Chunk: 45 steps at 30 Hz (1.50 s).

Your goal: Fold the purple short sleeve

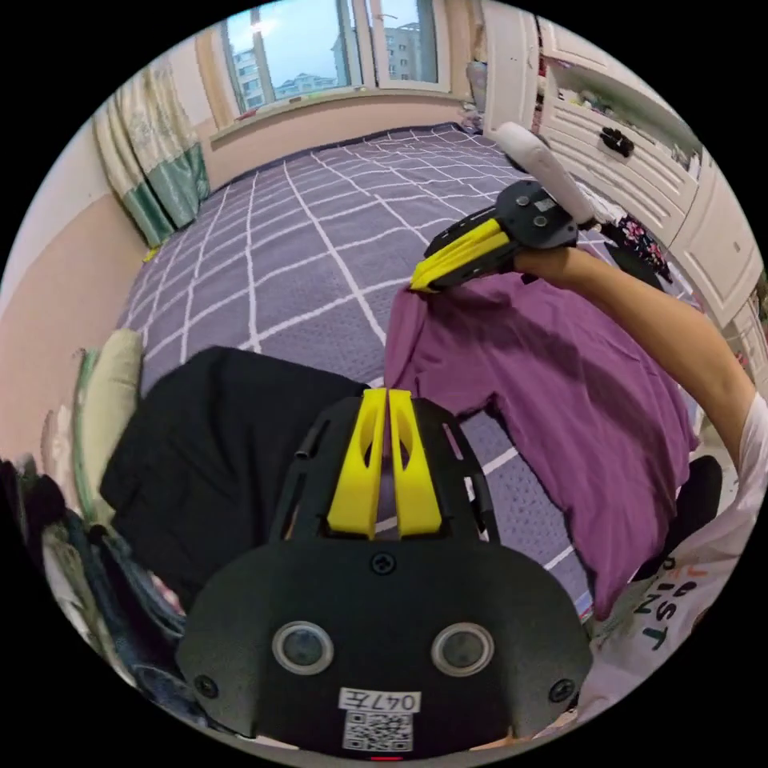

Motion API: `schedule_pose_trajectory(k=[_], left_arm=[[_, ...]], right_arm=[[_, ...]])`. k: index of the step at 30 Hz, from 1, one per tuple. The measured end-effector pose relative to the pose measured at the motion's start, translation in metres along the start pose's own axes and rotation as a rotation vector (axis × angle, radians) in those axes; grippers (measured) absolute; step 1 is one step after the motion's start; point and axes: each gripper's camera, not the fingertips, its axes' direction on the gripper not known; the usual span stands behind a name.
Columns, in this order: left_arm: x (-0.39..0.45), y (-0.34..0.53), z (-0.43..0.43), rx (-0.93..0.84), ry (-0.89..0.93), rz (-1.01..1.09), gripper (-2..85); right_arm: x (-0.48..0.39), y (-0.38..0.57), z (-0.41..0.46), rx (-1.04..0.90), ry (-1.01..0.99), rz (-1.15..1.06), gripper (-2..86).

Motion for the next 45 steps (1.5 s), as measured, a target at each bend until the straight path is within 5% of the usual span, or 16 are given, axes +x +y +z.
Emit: schedule_pose_trajectory(k=[4, 8, 13, 17, 22, 30, 39, 45], left_arm=[[-0.007, -0.022, -0.009, -0.082, -0.237, 0.064, -0.2], [-0.031, -0.036, 0.033, -0.227, -0.198, 0.019, 2.0], [-0.052, -0.039, 0.025, -0.151, -0.278, -0.085, 6.7], [-0.062, -0.026, -0.041, -0.023, -0.262, -0.175, 7.2], [0.032, 0.068, -0.133, 0.095, 0.031, -0.003, 6.0], [0.205, 0.237, -0.134, -0.035, 0.089, 0.063, 6.4], [0.263, 0.289, -0.064, -0.108, 0.115, -0.245, 13.6], [0.301, 0.289, -0.067, -0.064, -0.008, -0.209, 8.1]], right_arm=[[0.005, 0.016, -0.025, 0.146, 0.061, 0.043, 0.1], [0.013, 0.011, 0.021, 0.027, 0.036, 0.127, 1.7], [0.024, 0.014, 0.02, -0.048, 0.072, 0.184, 5.2], [0.041, 0.029, -0.079, 0.166, 0.051, 0.267, 4.6], [-0.026, 0.079, -0.255, 0.349, 0.188, 0.238, 2.1], [-0.223, 0.28, -0.415, 0.061, 0.379, 0.37, 4.0], [-0.314, 0.449, -0.427, -0.15, 0.438, 0.747, 5.4], [-0.32, 0.459, -0.397, -0.15, 0.26, 0.683, 7.4]])
